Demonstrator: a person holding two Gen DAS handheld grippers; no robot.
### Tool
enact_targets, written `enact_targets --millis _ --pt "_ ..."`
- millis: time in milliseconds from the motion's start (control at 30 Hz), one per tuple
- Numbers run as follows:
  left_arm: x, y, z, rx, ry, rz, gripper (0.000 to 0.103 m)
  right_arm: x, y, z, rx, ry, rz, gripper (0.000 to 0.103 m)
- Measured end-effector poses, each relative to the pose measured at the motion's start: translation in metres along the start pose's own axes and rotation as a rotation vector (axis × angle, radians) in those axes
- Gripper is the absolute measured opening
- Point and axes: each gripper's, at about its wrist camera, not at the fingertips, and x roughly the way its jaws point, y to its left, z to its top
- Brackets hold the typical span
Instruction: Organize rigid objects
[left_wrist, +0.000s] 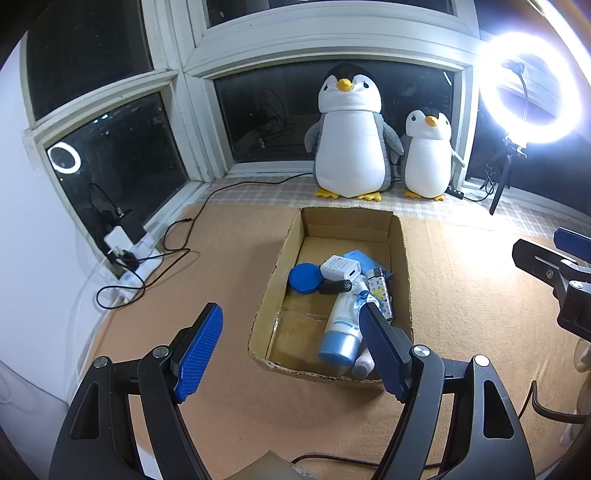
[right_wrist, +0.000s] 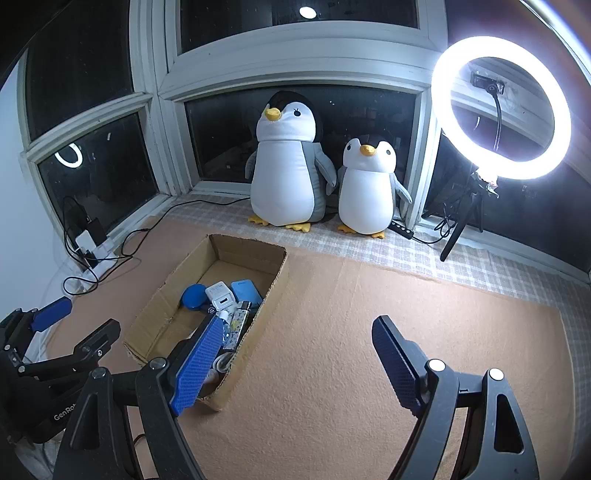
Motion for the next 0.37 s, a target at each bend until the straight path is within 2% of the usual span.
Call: enact_targets --millis 367 --pt "0.0011 0.0015 -0.0005 -0.003 0.004 -0.001 0.077 0.0021 -0.0021 -0.0018 0.005 0.007 0.0 0.08"
